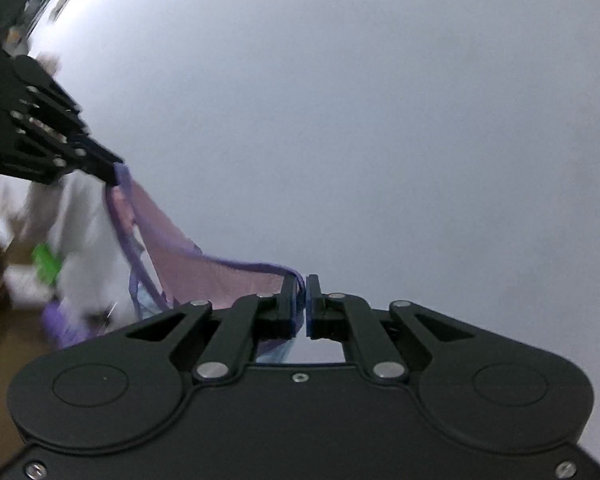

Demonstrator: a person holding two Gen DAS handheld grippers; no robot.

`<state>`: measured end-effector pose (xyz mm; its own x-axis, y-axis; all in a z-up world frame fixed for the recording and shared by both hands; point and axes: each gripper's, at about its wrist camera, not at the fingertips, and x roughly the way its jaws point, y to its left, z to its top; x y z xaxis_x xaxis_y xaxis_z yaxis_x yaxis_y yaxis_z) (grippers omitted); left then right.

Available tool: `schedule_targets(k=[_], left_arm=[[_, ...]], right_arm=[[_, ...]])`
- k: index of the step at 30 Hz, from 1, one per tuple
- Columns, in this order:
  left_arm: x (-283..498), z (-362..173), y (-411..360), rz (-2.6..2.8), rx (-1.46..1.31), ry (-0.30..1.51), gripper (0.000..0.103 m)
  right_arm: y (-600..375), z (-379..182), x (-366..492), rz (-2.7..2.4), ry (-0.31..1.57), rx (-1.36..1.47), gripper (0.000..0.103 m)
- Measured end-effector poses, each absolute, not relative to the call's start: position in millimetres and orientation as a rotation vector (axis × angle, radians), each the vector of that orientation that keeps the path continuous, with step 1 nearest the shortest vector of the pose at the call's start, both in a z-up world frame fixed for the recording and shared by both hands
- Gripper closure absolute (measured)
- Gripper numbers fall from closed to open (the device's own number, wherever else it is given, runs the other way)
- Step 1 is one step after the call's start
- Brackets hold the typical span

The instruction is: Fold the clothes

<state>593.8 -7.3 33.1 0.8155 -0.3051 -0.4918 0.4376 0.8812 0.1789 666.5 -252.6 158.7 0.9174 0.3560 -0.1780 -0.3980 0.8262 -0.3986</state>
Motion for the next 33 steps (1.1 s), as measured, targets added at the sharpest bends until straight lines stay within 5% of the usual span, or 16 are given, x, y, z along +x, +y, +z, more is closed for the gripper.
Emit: schedule_targets(k=[5, 8, 12, 17, 18, 21, 24, 26, 27, 28, 31, 32, 33], left_arm=[[542, -127, -32, -0.43, 0.101, 0.83, 0.1], [516, -156, -39, -0.425, 0.049, 0.905, 0.1], [513, -158, -43, -0.453, 0.075, 0.885, 0.099], [543, -132, -55, -0.459, 0.288, 0.704, 0.094], [553, -126, -57, -0.444, 0.31, 0.665, 0.084], [579, -95, -65, -0.418, 0.393, 0.5, 0.031], [595, -73, -83, -0.479, 0.574, 0.348, 0.028], [598, -71, -97, -0.579, 0.724, 0.316, 0.029], [598, -72, -100, -0.613, 0.762, 0.311, 0.045], [604, -72, -99, -0.624, 0.749, 0.33, 0.092], [639, -72, -87, -0.596, 0.562, 0.469, 0.1], [651, -71, -83, -0.586, 0.499, 0.513, 0.1], [662, -71, -74, -0.55, 0.407, 0.558, 0.1]], right_arm=[[-214, -14, 667, 0.491, 0.454, -0.546, 0.099], [-198, -80, 642, 0.532, 0.563, -0.616, 0.099], [-182, -105, 608, 0.567, 0.563, -0.697, 0.099], [-178, -52, 612, 0.538, 0.358, -0.707, 0.099], [-177, -38, 615, 0.539, 0.311, -0.707, 0.099], [-174, 17, 622, 0.585, 0.136, -0.707, 0.099], [-175, 33, 622, 0.662, 0.117, -0.707, 0.099], [-174, 29, 617, 0.687, 0.13, -0.704, 0.099], [-174, 25, 614, 0.695, 0.137, -0.705, 0.099], [-174, 20, 612, 0.691, 0.145, -0.709, 0.099], [-175, 3, 608, 0.648, 0.164, -0.711, 0.095], [-177, -1, 607, 0.607, 0.153, -0.708, 0.09], [-181, -5, 608, 0.55, 0.161, -0.676, 0.073]])
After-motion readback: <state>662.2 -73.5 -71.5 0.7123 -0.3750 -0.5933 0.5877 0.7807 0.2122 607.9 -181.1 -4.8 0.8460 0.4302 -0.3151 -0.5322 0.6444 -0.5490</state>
